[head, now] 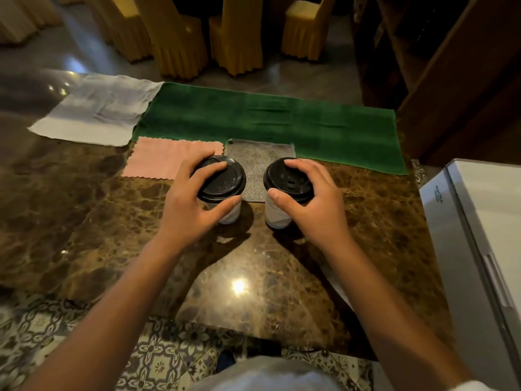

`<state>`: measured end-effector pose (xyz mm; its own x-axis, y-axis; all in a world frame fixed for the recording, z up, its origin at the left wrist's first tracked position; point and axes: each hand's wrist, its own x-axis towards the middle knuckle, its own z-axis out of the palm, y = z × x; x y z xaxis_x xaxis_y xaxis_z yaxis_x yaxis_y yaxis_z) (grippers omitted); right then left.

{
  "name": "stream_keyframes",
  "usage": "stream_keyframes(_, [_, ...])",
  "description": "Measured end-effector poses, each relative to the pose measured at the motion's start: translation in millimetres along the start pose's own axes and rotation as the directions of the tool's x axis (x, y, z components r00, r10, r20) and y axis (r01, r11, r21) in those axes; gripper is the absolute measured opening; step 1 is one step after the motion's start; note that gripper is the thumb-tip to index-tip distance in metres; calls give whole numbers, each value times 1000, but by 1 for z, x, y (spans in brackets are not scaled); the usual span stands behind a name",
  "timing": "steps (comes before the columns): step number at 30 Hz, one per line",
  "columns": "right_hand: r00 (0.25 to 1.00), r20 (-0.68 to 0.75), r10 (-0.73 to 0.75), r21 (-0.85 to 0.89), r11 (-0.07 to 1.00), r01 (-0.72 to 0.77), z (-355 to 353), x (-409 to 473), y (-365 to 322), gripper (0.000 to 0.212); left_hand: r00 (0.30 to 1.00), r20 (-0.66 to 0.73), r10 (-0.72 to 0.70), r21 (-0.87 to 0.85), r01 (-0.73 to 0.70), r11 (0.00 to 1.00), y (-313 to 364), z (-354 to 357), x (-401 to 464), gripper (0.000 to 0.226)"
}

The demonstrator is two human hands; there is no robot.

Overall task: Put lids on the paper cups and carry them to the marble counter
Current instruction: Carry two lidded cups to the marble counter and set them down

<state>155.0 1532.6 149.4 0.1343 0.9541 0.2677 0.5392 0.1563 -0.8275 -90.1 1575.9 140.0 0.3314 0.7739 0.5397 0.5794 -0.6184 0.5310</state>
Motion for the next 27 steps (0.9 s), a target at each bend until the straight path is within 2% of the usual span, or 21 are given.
stream_keyframes(4, [998,69,-7,-28,1000,9,7,-3,4,59,999,33,-21,-61,23,998,-7,3,-3,59])
stream_keyframes(8, [997,78,-11,-31,999,14,8,-4,3,60,997,66,-27,-57,31,998,-9,0,-4,56])
stream_keyframes(14, [999,46,2,-52,999,1,10,-9,2,62,991,135,-15,38,9,999,-13,-9,2,54])
stream_keyframes(20, [997,75,32,-63,998,-27,2,-15,0,63,989,143,21,118,-38,992,-11,-11,1,58])
stream_keyframes(22, [999,31,10,-86,996,-7,-6,-19,-2,60,990,143,13,113,-30,993,-10,-11,0,61])
stream_keyframes(25, [992,-92,-88,-250,966,63,-16,-22,-6,53,995,102,11,110,-23,994,-5,-15,0,61])
stream_keyframes(27, [983,-147,-112,-325,944,58,-22,-23,-11,50,998,57,11,152,-20,988,-2,-20,2,56])
